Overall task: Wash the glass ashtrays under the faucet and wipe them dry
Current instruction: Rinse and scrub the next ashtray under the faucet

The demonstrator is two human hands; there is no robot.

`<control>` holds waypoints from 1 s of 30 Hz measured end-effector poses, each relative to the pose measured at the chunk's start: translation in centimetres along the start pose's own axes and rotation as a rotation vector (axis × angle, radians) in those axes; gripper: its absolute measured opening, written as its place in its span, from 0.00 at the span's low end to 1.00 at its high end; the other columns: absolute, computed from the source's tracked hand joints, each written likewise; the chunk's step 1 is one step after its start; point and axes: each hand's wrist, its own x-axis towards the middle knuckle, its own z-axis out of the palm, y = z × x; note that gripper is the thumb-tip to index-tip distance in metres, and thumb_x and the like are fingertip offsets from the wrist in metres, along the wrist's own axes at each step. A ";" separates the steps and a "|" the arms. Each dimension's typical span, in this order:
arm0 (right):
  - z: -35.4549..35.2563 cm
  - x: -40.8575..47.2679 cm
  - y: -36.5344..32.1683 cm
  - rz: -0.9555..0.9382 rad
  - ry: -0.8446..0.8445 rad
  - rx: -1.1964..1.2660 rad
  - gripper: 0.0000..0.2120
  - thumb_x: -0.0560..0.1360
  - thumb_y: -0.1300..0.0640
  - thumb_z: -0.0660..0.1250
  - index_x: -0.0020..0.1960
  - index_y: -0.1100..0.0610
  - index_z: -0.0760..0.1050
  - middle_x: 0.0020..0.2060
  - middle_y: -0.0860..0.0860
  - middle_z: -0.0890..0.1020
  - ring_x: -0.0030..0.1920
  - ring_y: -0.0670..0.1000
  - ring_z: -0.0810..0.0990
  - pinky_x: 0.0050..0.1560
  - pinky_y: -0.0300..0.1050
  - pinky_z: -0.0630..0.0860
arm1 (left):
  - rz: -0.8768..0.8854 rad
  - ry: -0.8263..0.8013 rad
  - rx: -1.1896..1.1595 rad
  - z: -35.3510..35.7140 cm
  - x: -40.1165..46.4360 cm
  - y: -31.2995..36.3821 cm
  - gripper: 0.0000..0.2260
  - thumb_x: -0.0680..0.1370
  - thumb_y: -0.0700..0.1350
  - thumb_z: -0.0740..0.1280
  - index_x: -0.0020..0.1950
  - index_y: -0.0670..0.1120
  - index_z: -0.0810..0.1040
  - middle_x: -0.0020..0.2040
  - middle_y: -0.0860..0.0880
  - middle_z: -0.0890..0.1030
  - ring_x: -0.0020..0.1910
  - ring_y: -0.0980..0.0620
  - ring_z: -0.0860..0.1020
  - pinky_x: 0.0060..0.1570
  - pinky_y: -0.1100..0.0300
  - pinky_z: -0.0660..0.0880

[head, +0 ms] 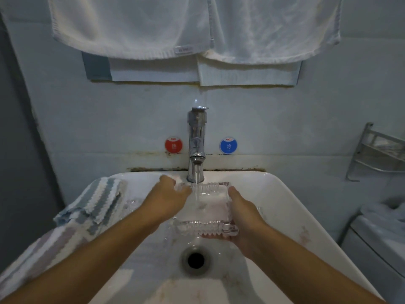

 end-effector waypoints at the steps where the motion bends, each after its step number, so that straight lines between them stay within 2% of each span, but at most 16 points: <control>1: -0.1 0.1 0.0 0.001 0.001 -0.001 0.23 0.84 0.41 0.55 0.66 0.57 0.73 0.51 0.61 0.84 0.48 0.62 0.85 0.52 0.62 0.83 | -0.073 -0.097 -0.085 0.3 -0.2 -0.3 0.22 0.78 0.54 0.69 0.67 0.44 0.69 0.61 0.47 0.76 0.56 0.49 0.75 0.53 0.55 0.73; 3: -0.2 0.0 0.0 0.008 -0.002 -0.017 0.22 0.84 0.41 0.55 0.64 0.56 0.74 0.50 0.61 0.84 0.48 0.62 0.85 0.53 0.62 0.82 | -0.157 -0.233 -0.242 0.9 -0.1 -1.1 0.25 0.72 0.52 0.76 0.63 0.43 0.73 0.57 0.46 0.81 0.54 0.46 0.80 0.56 0.49 0.78; 5: -0.4 0.0 0.2 0.010 -0.001 -0.037 0.21 0.84 0.41 0.56 0.62 0.56 0.74 0.49 0.60 0.84 0.49 0.62 0.85 0.55 0.63 0.82 | -0.200 -0.284 -0.320 1.3 -0.5 -1.5 0.21 0.72 0.44 0.77 0.61 0.42 0.76 0.51 0.43 0.85 0.51 0.44 0.84 0.55 0.46 0.81; 7: -0.4 -0.1 0.3 0.025 -0.012 -0.062 0.21 0.83 0.41 0.56 0.62 0.55 0.75 0.50 0.61 0.84 0.50 0.62 0.85 0.55 0.63 0.81 | -0.194 -0.276 -0.298 1.7 -0.5 -1.9 0.20 0.73 0.43 0.77 0.62 0.40 0.77 0.51 0.43 0.85 0.48 0.46 0.83 0.46 0.52 0.83; 9: -0.3 -0.3 0.4 0.031 -0.041 -0.099 0.20 0.83 0.41 0.56 0.60 0.54 0.76 0.49 0.60 0.85 0.49 0.62 0.85 0.55 0.63 0.82 | -0.210 -0.233 -0.226 1.7 -0.8 -1.9 0.19 0.76 0.47 0.74 0.61 0.41 0.75 0.49 0.46 0.82 0.43 0.50 0.80 0.31 0.61 0.76; 10: -0.3 -0.3 0.4 0.039 -0.054 -0.128 0.20 0.83 0.41 0.56 0.60 0.54 0.76 0.48 0.59 0.85 0.49 0.61 0.85 0.55 0.61 0.82 | -0.219 -0.201 -0.214 1.6 -1.0 -1.8 0.17 0.78 0.49 0.72 0.61 0.41 0.74 0.48 0.47 0.81 0.42 0.52 0.79 0.29 0.63 0.72; 13: -0.2 -0.8 0.1 0.041 -0.089 -0.243 0.18 0.82 0.40 0.59 0.58 0.53 0.76 0.49 0.55 0.84 0.53 0.59 0.83 0.59 0.57 0.80 | -0.173 -0.141 -0.182 1.5 -0.9 -2.0 0.14 0.81 0.51 0.67 0.59 0.41 0.76 0.48 0.46 0.80 0.42 0.52 0.77 0.33 0.62 0.70; 15: 0.0 -0.9 -0.3 0.039 -0.099 -0.327 0.22 0.81 0.41 0.62 0.66 0.55 0.74 0.56 0.54 0.82 0.57 0.57 0.81 0.63 0.56 0.77 | -0.118 -0.141 -0.148 1.5 -0.8 -2.1 0.13 0.82 0.51 0.64 0.58 0.42 0.78 0.49 0.45 0.81 0.43 0.50 0.79 0.38 0.59 0.74; 16: 0.0 -0.8 -0.6 0.028 -0.096 -0.383 0.25 0.80 0.41 0.64 0.69 0.57 0.72 0.56 0.53 0.80 0.56 0.56 0.80 0.62 0.54 0.75 | -0.108 -0.150 -0.139 1.6 -0.8 -2.1 0.12 0.83 0.50 0.61 0.57 0.43 0.78 0.48 0.44 0.81 0.43 0.49 0.79 0.39 0.60 0.76; 19: 0.2 -0.7 -2.1 -0.032 -0.064 -0.550 0.23 0.81 0.46 0.65 0.69 0.60 0.69 0.42 0.49 0.76 0.42 0.49 0.75 0.49 0.49 0.72 | -0.111 -0.201 -0.181 1.6 -0.9 -1.9 0.08 0.83 0.43 0.60 0.59 0.46 0.76 0.48 0.44 0.82 0.43 0.47 0.81 0.34 0.61 0.75; 21: 0.2 -0.3 -2.8 -0.039 -0.050 -0.626 0.22 0.81 0.47 0.66 0.67 0.61 0.71 0.46 0.52 0.78 0.45 0.51 0.77 0.50 0.50 0.75 | -0.113 -0.227 -0.205 1.4 -1.0 -1.5 0.07 0.82 0.41 0.62 0.58 0.48 0.78 0.48 0.44 0.84 0.42 0.48 0.82 0.31 0.62 0.77; 23: -0.1 0.2 -2.9 -0.033 -0.046 -0.659 0.20 0.80 0.48 0.67 0.64 0.60 0.72 0.52 0.55 0.79 0.51 0.55 0.79 0.55 0.52 0.78 | -0.133 -0.230 -0.211 0.9 -1.2 -1.0 0.04 0.82 0.44 0.66 0.53 0.45 0.80 0.46 0.44 0.84 0.37 0.50 0.83 0.28 0.62 0.78; 26: -0.9 0.6 -2.3 -0.018 -0.076 -0.688 0.14 0.80 0.49 0.68 0.58 0.58 0.71 0.54 0.53 0.78 0.57 0.57 0.78 0.65 0.56 0.75 | -0.157 -0.252 -0.211 0.6 -1.3 -1.1 0.10 0.79 0.46 0.71 0.53 0.40 0.79 0.43 0.44 0.85 0.32 0.50 0.84 0.27 0.60 0.79; 28: -1.5 1.2 -2.1 -0.028 -0.068 -0.704 0.16 0.79 0.49 0.69 0.59 0.60 0.73 0.57 0.54 0.79 0.58 0.58 0.78 0.63 0.55 0.75 | -0.139 -0.278 -0.184 0.8 -1.2 -1.2 0.09 0.80 0.43 0.68 0.55 0.38 0.79 0.44 0.43 0.85 0.32 0.50 0.84 0.28 0.61 0.79; 30: -1.9 1.5 -2.0 -0.027 -0.046 -0.704 0.17 0.79 0.50 0.69 0.61 0.61 0.75 0.57 0.57 0.81 0.54 0.59 0.81 0.59 0.54 0.78 | -0.118 -0.300 -0.176 1.1 -1.1 -1.5 0.08 0.82 0.40 0.64 0.53 0.37 0.80 0.44 0.42 0.85 0.32 0.50 0.83 0.29 0.62 0.79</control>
